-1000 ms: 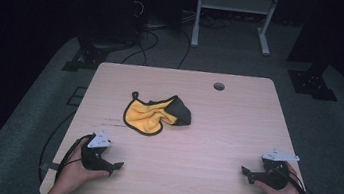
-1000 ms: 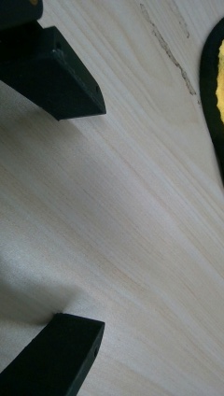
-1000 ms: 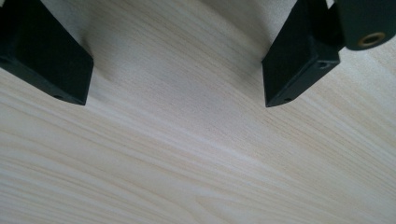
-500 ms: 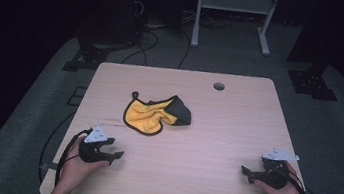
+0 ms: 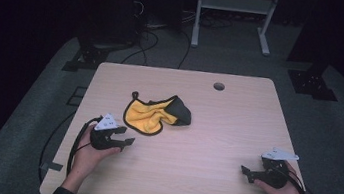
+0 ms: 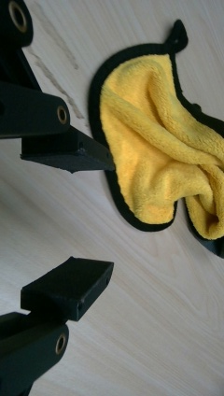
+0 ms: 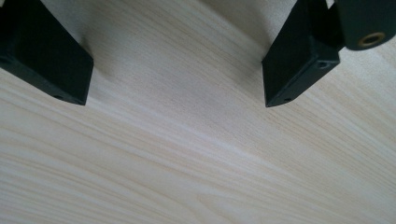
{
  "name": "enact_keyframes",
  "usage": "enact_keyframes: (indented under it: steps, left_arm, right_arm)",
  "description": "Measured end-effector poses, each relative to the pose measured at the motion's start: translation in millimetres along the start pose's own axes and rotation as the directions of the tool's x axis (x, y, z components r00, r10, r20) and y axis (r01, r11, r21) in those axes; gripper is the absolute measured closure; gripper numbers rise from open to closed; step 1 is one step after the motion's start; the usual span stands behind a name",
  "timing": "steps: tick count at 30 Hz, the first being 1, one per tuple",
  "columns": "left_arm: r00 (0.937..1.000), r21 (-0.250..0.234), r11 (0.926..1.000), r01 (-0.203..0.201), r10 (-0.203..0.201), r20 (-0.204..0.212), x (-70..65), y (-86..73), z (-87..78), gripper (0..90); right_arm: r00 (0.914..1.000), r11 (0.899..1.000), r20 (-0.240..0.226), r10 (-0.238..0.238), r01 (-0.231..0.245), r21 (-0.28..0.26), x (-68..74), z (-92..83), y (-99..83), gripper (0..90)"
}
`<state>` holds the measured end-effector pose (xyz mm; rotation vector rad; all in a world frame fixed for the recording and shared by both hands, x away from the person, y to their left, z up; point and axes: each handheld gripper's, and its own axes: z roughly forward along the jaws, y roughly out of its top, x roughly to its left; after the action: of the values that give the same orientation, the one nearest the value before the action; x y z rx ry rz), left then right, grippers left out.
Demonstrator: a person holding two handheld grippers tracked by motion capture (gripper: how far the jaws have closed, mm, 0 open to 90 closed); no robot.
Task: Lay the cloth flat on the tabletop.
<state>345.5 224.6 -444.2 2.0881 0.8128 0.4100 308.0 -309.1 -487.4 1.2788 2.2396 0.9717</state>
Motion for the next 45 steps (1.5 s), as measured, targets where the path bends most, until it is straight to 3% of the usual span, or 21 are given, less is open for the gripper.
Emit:
enact_keyframes:
  steps: [10, 14, 21, 24, 27, 28, 31, 36, 39, 41, 43, 44, 45]
  left_arm:
    - [0.9998, 0.024, 0.9996, -0.014, 0.014, 0.014, 1.2, 16.9, 31.0, 46.4]
    - [0.9995, 0.045, 0.9986, -0.029, 0.029, 0.011, 2.7, 25.1, 52.6, 47.7]
    - [0.9999, 0.079, 0.9968, -0.013, 0.013, 0.009, 10.4, 30.4, 75.5, 51.9]
    - [0.9999, 0.099, 0.9951, -0.003, 0.001, 0.013, 13.5, 30.9, 82.9, 57.3]
    - [0.9979, 0.120, 0.9915, 0.051, -0.055, 0.033, 16.4, 31.3, 88.1, 76.5]
    - [0.9979, 0.120, 0.9915, 0.051, -0.055, 0.033, 16.4, 31.3, 88.1, 80.4]
    - [0.9955, 0.128, 0.9894, 0.069, -0.076, 0.056, 15.7, 33.2, 86.7, 84.6]
    - [0.9883, 0.089, 0.9931, 0.076, -0.087, 0.125, 5.5, 40.9, 81.9, 85.2]
    - [0.9817, 0.069, 0.9963, 0.051, -0.062, 0.180, -10.2, 50.2, 79.3, 85.3]
    - [0.9795, 0.065, 0.9969, 0.044, -0.056, 0.193, -14.5, 52.4, 79.2, 85.3]
    - [0.9694, 0.052, 0.9981, 0.032, -0.044, 0.241, -27.1, 57.9, 80.0, 85.4]
    - [0.9694, 0.052, 0.9981, 0.032, -0.044, 0.241, -27.1, 57.9, 80.0, 85.4]
    - [0.9611, 0.048, 0.9987, 0.020, -0.033, 0.274, -36.6, 61.2, 81.7, 85.4]
  right_arm:
    - [1.0000, 1.000, 0.000, 0.000, 0.000, 0.000, 0.0, 0.0, 0.0, 7.8]
    - [1.0000, 1.000, 0.000, 0.000, 0.000, 0.000, 0.0, 0.0, 0.0, 7.8]
    - [1.0000, 1.000, 0.000, 0.000, 0.000, 0.000, 0.0, 0.0, 0.0, 7.8]
    - [1.0000, 1.000, -0.001, 0.000, 0.000, 0.000, 0.0, 0.0, -0.1, 7.8]
    - [1.0000, 1.000, -0.001, 0.000, 0.000, 0.000, 0.0, -0.1, -0.1, 7.8]
    - [1.0000, 1.000, -0.001, 0.000, 0.000, 0.000, 0.0, -0.1, -0.1, 7.8]
    - [1.0000, 1.000, -0.001, 0.000, 0.000, 0.000, 0.0, -0.1, -0.1, 7.8]
    - [1.0000, 1.000, -0.001, 0.000, 0.000, 0.000, 0.0, -0.1, -0.1, 7.8]
    - [1.0000, 1.000, -0.001, 0.000, 0.000, 0.000, 0.0, -0.1, -0.1, 7.8]
    - [1.0000, 1.000, -0.001, 0.000, 0.000, 0.000, 0.0, -0.1, -0.2, 7.8]
    - [1.0000, 1.000, -0.002, -0.001, 0.001, -0.001, -0.1, -0.1, -0.2, 7.8]
    - [1.0000, 1.000, -0.001, -0.002, 0.002, 0.000, -0.1, -0.1, -0.2, 7.8]
    - [1.0000, 1.000, -0.001, -0.002, 0.002, 0.000, -0.1, -0.1, -0.2, 7.8]
